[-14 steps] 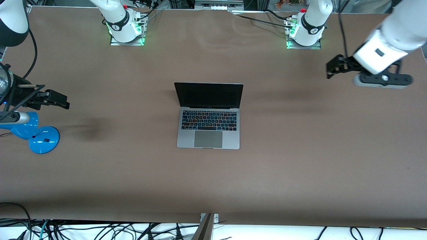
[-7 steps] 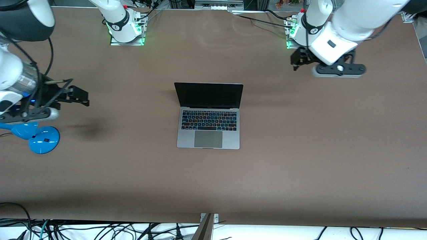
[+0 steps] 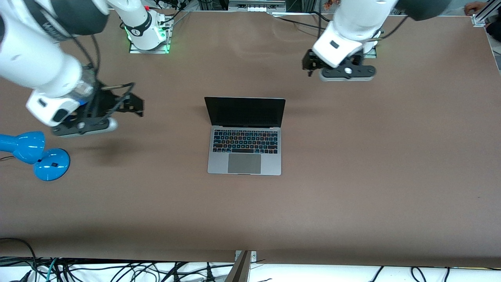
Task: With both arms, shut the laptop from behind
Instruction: 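Move both grippers toward the back of the laptop screen, then lower both grippers behind the screen's top edge, then push the screen lid down toward the keyboard with both grippers, then press the lid flat onto the keyboard with both grippers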
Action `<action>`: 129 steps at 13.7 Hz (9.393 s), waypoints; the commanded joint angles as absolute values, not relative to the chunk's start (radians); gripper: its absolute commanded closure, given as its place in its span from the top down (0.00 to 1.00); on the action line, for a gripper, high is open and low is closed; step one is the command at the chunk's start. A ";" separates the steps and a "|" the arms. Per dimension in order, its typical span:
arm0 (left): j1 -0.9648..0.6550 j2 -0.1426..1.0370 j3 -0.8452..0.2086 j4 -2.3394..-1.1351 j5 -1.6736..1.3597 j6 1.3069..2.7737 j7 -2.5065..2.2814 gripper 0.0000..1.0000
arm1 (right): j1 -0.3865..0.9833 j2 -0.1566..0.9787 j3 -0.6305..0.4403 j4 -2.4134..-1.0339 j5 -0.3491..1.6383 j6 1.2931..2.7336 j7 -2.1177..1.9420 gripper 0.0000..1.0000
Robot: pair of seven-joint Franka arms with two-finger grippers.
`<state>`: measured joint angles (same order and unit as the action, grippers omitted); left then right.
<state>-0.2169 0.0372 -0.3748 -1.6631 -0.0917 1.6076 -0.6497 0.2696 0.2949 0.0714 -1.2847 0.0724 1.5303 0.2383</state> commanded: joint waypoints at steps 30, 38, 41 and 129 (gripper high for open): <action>-0.187 0.170 -0.554 -2.065 -0.054 2.266 -0.874 0.00 | 0.577 0.555 0.106 -1.374 0.319 1.545 0.650 0.00; -0.187 0.239 -0.549 -2.022 -0.025 2.272 -0.885 0.00 | 0.603 0.584 0.109 -1.376 0.308 1.614 0.652 0.00; -0.187 0.264 -0.549 -1.997 -0.025 2.273 -0.887 0.00 | 0.603 0.589 0.109 -1.376 0.301 1.660 0.650 0.00; -0.232 0.822 -0.397 -1.394 0.327 2.126 -0.997 1.00 | 0.557 0.792 0.018 -1.339 0.092 2.169 0.511 0.64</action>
<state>-0.2441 0.8681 -0.3984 -1.3794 0.2984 2.1835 -1.0320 0.5624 0.8501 0.0151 -1.3309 0.0815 2.2296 0.5025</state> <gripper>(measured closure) 0.291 0.674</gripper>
